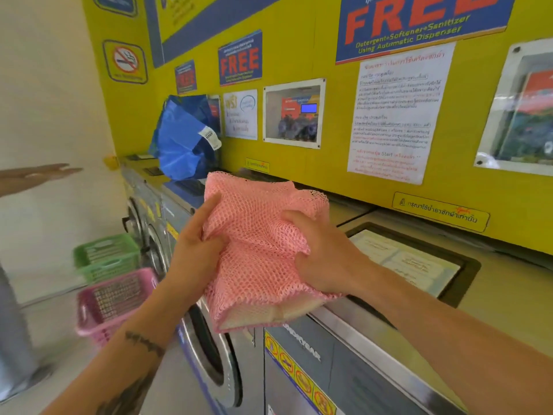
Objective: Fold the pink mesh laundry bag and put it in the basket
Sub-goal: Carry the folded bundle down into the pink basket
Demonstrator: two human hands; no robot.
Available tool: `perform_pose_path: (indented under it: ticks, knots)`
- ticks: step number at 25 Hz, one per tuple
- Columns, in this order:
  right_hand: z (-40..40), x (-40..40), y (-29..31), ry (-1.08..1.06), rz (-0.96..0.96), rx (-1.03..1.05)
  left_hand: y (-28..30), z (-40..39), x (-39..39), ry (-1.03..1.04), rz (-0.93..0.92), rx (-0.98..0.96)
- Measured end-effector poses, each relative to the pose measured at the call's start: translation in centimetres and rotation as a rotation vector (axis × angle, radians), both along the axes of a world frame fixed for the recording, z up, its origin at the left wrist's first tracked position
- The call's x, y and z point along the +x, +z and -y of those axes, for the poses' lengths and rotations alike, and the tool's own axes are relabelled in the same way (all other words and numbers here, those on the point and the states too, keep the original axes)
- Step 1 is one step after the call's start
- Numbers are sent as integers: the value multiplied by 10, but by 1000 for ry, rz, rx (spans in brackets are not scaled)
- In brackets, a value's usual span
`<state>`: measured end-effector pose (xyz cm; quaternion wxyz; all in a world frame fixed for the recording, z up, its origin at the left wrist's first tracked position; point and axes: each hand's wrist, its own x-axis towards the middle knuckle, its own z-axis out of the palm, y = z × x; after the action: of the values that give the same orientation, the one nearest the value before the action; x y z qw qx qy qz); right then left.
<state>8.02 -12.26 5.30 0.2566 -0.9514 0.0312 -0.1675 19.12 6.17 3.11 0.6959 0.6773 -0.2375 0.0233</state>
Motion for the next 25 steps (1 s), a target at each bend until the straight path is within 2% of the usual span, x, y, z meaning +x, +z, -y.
perform_pose_path:
  ticks: [4, 7, 10, 14, 16, 19, 25]
  knots:
    - [-42, 16, -19, 42, 7, -9, -14, -40, -1, 83, 30, -11]
    - [-79, 29, -47, 40, 10, 25, -43, -80, 10, 122, -33, -12]
    - [-129, 50, -108, 17, -6, 87, -95, -136, 24, 127, -74, 39]
    - [-213, 76, -239, 7, 14, 293, -203, -231, 48, 107, -128, 155]
    - [-255, 80, -298, -16, -60, 413, -253, -274, 56, 113, -218, 242]
    - [-309, 85, -363, -46, -196, 461, -306, -328, 57, 75, -299, 368]
    - [-357, 113, -438, -55, -425, 469, -383, -381, 83, 64, -444, 498]
